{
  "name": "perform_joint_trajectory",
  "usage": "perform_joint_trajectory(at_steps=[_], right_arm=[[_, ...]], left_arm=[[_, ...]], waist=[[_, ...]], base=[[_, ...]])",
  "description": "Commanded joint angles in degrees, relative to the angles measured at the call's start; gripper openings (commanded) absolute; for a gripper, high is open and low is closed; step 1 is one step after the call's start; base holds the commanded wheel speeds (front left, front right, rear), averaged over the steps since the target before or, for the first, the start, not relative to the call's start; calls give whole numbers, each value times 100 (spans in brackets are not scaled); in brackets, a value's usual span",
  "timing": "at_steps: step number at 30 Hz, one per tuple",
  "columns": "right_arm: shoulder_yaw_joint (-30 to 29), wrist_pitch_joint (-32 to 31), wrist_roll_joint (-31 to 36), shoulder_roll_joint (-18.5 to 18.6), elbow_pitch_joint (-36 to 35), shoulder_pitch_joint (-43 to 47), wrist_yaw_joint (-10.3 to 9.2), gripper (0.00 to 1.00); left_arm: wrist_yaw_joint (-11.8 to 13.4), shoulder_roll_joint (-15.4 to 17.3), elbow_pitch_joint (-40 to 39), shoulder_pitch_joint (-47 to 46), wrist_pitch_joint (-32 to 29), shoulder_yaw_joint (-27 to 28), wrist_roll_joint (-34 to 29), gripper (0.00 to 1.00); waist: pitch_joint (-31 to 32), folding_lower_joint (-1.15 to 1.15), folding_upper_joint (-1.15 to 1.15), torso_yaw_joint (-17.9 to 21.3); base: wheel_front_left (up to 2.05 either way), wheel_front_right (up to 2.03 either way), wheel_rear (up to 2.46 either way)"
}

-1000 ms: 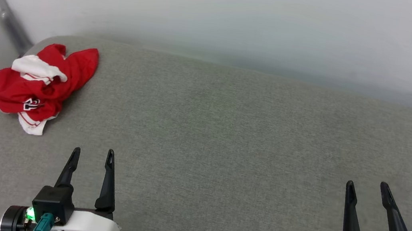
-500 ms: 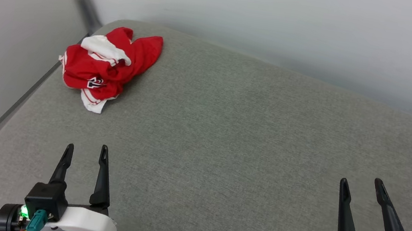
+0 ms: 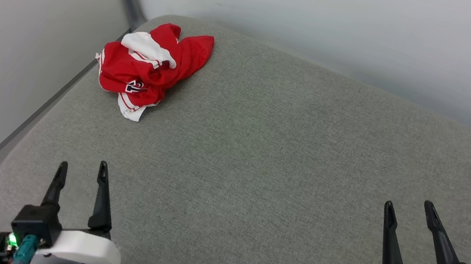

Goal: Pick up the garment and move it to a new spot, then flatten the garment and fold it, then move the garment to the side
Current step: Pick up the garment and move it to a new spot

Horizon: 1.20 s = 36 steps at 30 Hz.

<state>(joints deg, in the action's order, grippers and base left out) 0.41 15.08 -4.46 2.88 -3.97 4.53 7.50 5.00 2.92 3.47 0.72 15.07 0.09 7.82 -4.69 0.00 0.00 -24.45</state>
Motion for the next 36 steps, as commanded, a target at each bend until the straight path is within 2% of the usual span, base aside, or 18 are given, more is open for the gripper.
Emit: perform_joint_trajectory(at_steps=[1,8,12,22,25,29,36], right_arm=[[-3,14,52,-1,-33,-96,-2,100],[-18,13,244,-1,-110,-214,-2,100],[-39,14,461,-1,-207,-411,-2,100],[-224,14,912,21,-447,-844,-2,100],[-301,13,960,85,-533,-916,-2,100],[-337,14,989,196,-653,-988,-2,100],[-301,14,1032,362,-908,-1164,-2,100]], left_arm=[[-81,-4,-7,-188,16,127,-9,100],[-647,200,139,-1167,15,830,36,100],[-952,482,375,-2100,16,1210,121,100],[-1198,1301,1399,-4288,14,1344,257,100],[-1226,1593,1888,-4750,13,1199,352,100],[-1234,1979,2538,-5347,-384,752,740,100],[-1235,2699,3112,-5804,-2149,-320,2025,100]], waist=[[-29,0,0,45],[-343,0,0,202],[-753,0,0,345],[-1725,0,0,539],[-1955,0,0,574],[-2233,0,0,641],[-2650,0,0,780]], base=[[0,0,0],[0,0,0],[0,0,0],[0,0,0],[0,0,0],[0,0,0],[0,0,0]])
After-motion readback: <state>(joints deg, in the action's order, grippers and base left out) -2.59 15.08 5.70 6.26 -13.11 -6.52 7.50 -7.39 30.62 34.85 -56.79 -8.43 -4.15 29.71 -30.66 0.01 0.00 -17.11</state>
